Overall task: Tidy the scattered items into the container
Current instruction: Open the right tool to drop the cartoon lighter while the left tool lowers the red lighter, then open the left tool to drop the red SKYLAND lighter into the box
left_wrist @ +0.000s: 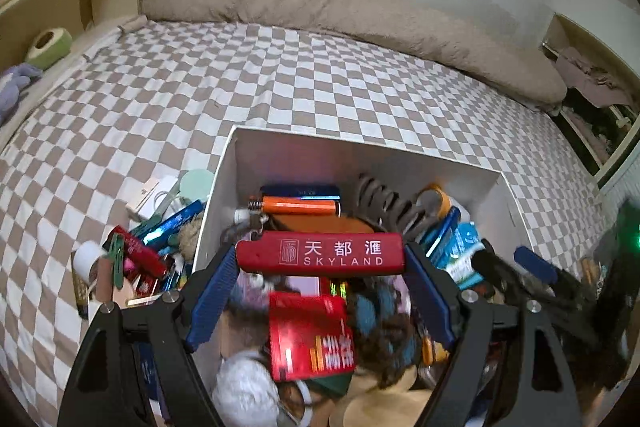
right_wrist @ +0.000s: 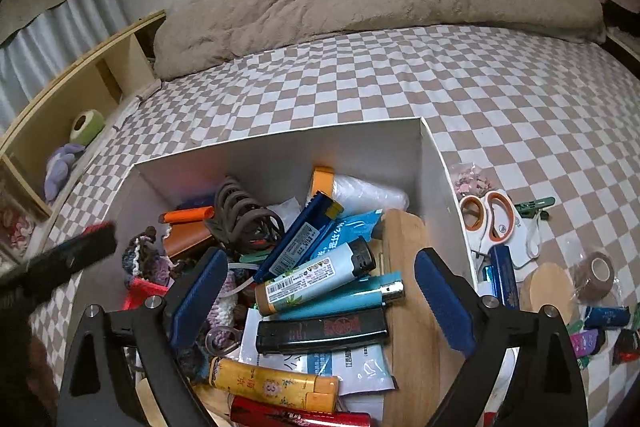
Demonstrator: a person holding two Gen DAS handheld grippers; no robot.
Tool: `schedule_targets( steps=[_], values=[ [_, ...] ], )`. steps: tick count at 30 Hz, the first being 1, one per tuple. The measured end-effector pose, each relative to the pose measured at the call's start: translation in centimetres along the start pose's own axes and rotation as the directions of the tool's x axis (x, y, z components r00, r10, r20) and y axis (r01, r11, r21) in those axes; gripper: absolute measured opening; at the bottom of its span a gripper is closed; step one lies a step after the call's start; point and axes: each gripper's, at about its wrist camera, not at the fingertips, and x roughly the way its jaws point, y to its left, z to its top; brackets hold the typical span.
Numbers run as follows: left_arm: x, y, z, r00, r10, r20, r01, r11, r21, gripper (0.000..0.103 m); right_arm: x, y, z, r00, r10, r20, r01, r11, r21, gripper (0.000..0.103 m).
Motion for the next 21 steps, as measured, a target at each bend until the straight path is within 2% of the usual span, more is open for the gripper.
schedule_targets(
  steps=[9,13,17,21],
  values=[
    [4.4,0.3,2.5,0.993,0.039,-0.113,-0.042,0.999,-0.026,0.082,0.0,1.4,-0.1,1.0,-0.014,0.015,0.015,0.998,-0.056,0.095],
    [5.7,0.6,3.1,0.99,0.068,-0.121,-0.072,0.997,-0.03,0.082,0.1,1.5,-0.1,1.0,-0.022,0.012,0.022,0.997,-0.069,0.095],
    [7.0,1.3,3.6,0.992,0.041,-0.118,-0.049,0.997,-0.062,0.082,0.2,1.3,0.0,1.0,-0.024,0.004,0.024,0.998,-0.056,0.095],
    [7.3,0.9,4.0,0.992,0.07,-0.102,-0.075,0.996,-0.041,0.082,0.3,1.4,0.0,1.0,-0.023,-0.002,0.023,0.998,-0.061,0.095]
  ],
)
